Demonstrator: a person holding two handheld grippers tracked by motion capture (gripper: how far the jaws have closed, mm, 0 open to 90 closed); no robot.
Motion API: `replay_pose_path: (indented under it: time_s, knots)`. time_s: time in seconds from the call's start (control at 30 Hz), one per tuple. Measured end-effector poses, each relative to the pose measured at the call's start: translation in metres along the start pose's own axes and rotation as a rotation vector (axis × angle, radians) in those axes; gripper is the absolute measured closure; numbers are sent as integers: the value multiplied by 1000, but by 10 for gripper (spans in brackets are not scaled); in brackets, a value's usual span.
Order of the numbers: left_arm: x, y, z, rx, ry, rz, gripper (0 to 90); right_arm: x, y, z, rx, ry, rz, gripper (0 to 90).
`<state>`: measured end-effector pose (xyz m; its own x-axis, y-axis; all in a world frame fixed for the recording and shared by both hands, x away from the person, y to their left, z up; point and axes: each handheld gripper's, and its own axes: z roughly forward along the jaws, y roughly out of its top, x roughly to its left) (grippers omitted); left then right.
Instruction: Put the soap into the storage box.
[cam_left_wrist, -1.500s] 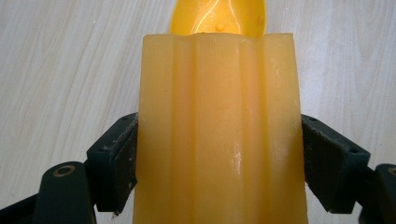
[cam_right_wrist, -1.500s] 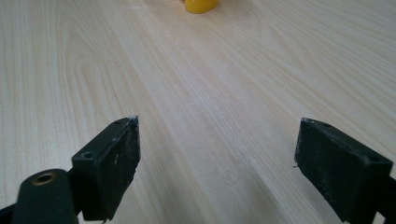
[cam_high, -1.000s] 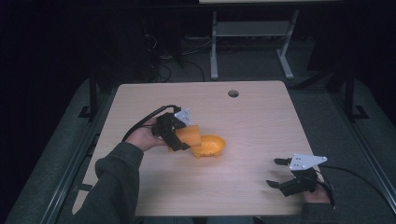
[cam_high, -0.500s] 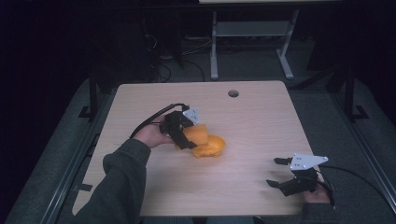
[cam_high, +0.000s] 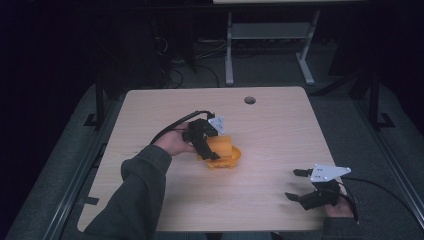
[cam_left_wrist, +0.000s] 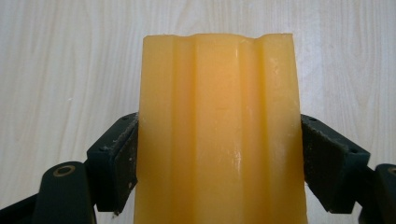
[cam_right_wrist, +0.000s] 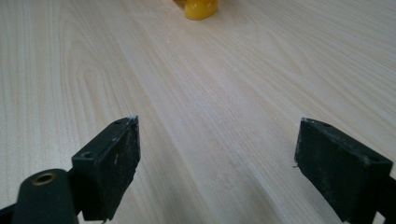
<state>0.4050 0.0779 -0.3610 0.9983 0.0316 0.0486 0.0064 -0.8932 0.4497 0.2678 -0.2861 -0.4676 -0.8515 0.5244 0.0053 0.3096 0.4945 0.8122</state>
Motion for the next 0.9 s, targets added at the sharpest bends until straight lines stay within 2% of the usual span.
replay_pose_path:
  time_s: [0.03,0.27,0.33,0.5,0.57,0.9]
  knots:
    - [1,1,2,4,-13,3,212,0,0,0,1,2,1,135]
    - [5,4,10,0,-38,9,212,-1,-1,-1,-8,1,1,135]
    - [5,4,12,2,-28,15,212,-1,-1,1,-4,4,1,135]
    - [9,4,16,6,-53,20,211,0,0,0,-12,4,3,135]
    - [9,3,17,13,-46,24,211,0,0,-1,-17,4,6,135]
    - [11,3,24,17,-63,48,211,-1,0,0,-10,6,0,135]
